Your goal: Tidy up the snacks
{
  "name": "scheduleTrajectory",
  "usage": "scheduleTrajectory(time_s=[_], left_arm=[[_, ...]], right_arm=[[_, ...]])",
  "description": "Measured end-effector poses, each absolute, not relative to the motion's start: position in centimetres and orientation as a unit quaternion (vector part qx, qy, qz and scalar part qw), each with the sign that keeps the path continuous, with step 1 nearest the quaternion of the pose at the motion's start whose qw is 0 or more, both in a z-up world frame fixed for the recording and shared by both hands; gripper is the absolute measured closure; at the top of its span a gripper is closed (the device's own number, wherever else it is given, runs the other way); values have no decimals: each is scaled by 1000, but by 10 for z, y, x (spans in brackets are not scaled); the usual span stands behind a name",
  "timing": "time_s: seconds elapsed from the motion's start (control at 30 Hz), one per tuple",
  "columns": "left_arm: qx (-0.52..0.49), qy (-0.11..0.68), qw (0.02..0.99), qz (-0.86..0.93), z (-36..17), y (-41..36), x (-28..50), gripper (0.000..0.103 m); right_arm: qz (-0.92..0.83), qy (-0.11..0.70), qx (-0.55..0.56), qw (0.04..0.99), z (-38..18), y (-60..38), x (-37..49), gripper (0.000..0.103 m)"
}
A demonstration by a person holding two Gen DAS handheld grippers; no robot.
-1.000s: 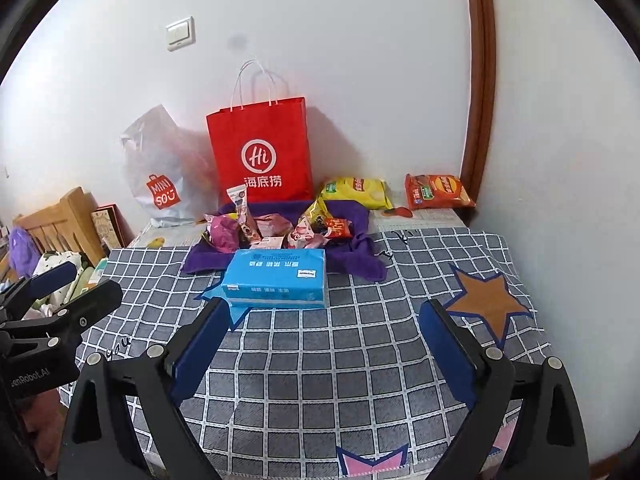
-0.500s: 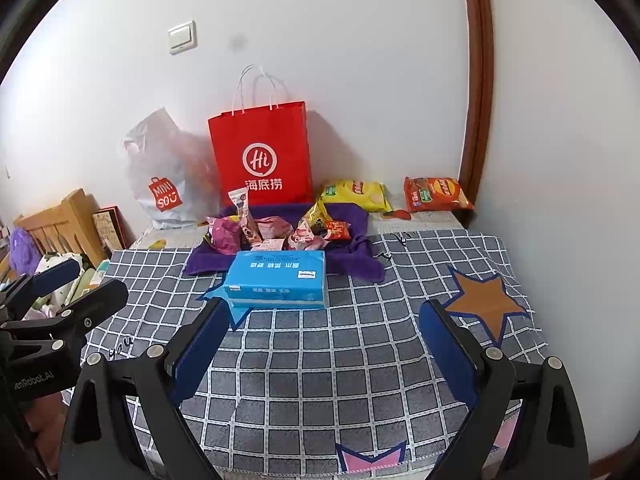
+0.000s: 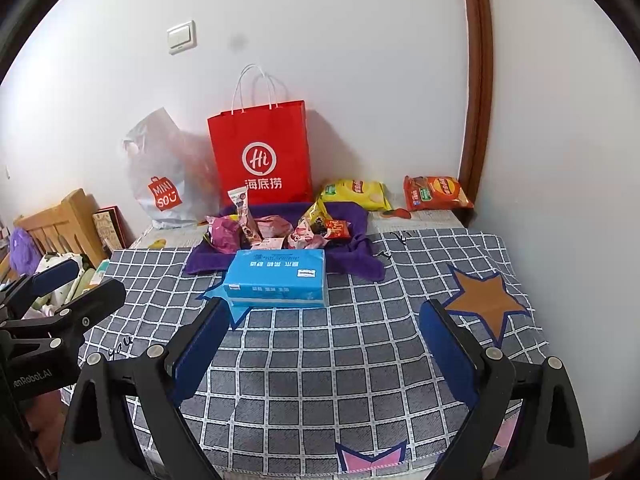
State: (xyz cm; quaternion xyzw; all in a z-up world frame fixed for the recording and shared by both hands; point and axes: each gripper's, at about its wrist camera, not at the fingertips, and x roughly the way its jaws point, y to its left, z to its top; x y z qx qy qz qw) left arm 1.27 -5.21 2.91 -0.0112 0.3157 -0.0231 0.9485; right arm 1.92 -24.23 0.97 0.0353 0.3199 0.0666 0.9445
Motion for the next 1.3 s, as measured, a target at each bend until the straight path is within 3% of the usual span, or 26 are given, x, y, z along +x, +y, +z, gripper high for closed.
scheduleTrajectory(time_s=[1.3], left_arm=[[-11,317,948,-22,26,-48,12,7]], right_arm=[[72,322,39,943,8,-236,20,8]])
